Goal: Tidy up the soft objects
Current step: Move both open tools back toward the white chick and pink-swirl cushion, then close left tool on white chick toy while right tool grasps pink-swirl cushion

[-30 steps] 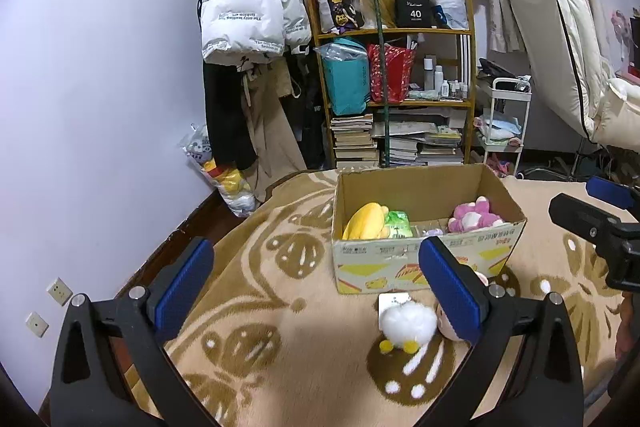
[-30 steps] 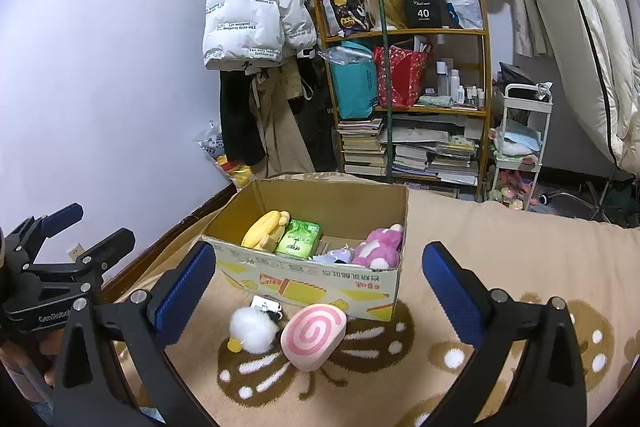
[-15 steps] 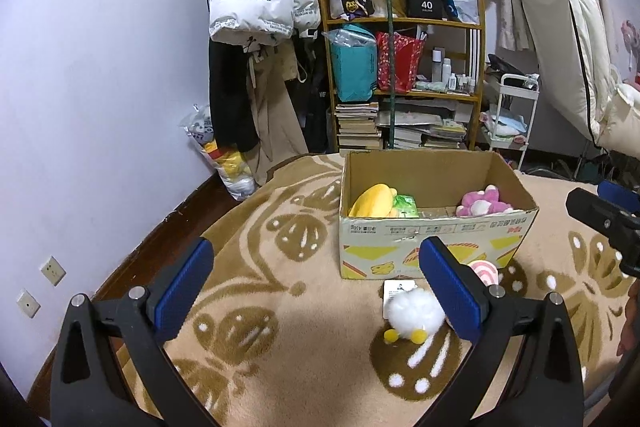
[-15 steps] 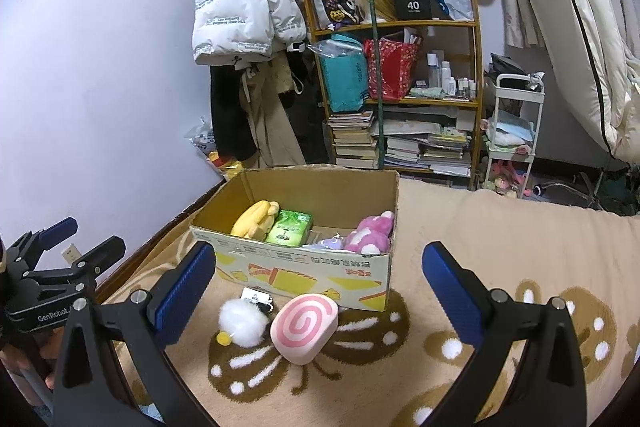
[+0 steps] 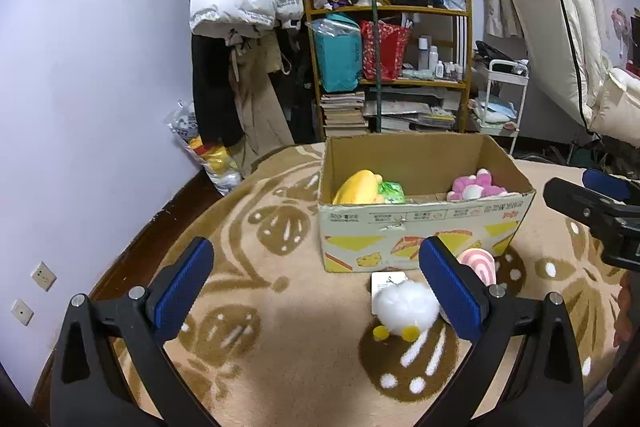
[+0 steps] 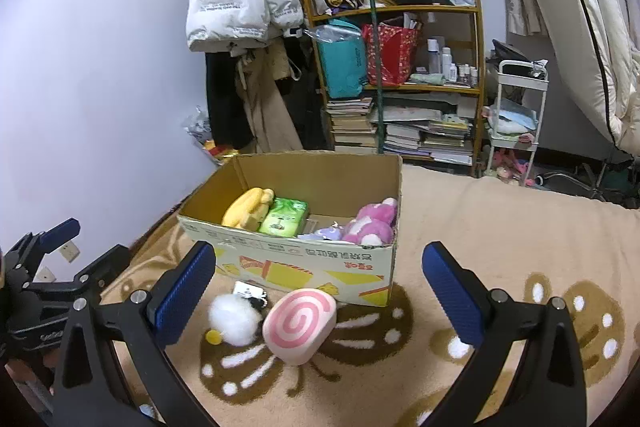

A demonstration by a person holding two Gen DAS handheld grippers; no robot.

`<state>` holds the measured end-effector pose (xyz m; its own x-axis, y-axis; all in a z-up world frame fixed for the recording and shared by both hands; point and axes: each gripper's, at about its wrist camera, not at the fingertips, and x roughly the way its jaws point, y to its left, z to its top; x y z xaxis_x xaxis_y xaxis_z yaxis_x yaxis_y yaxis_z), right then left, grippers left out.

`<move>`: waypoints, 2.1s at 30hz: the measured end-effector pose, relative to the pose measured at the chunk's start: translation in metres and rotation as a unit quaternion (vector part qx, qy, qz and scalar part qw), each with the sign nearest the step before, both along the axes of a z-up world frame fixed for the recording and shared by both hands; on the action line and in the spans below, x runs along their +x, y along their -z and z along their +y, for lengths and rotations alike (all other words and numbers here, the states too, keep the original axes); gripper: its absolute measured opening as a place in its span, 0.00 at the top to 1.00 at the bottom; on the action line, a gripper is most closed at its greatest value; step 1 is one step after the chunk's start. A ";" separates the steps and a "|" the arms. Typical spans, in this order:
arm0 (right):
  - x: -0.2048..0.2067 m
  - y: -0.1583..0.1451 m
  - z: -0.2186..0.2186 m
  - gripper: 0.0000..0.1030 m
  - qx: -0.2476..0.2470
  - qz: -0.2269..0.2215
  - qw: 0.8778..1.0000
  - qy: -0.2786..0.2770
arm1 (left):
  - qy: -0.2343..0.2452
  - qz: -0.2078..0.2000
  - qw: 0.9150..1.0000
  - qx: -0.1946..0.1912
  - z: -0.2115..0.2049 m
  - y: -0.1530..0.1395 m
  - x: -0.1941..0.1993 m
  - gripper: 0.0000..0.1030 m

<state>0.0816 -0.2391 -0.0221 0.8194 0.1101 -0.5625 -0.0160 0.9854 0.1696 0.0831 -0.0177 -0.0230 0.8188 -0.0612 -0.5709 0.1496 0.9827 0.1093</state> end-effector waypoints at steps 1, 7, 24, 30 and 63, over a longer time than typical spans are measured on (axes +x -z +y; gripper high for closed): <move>0.002 0.001 0.000 0.00 -0.001 0.001 1.000 0.002 | 0.000 0.004 1.000 0.001 -0.001 0.002 0.002 0.02; 0.011 0.012 -0.002 0.00 0.007 0.014 1.000 -0.001 | 0.003 0.030 1.000 0.000 -0.005 0.013 0.013 0.02; 0.041 0.043 0.000 0.00 0.018 0.055 0.998 -0.007 | 0.028 0.085 0.996 0.018 -0.022 0.050 0.034 0.02; 0.048 0.055 0.004 0.00 0.020 0.071 0.997 -0.015 | 0.031 0.106 0.994 0.025 -0.026 0.061 0.039 0.02; 0.077 0.126 0.028 0.00 0.011 0.207 0.976 -0.069 | 0.104 0.206 0.972 0.035 -0.048 0.111 0.058 0.02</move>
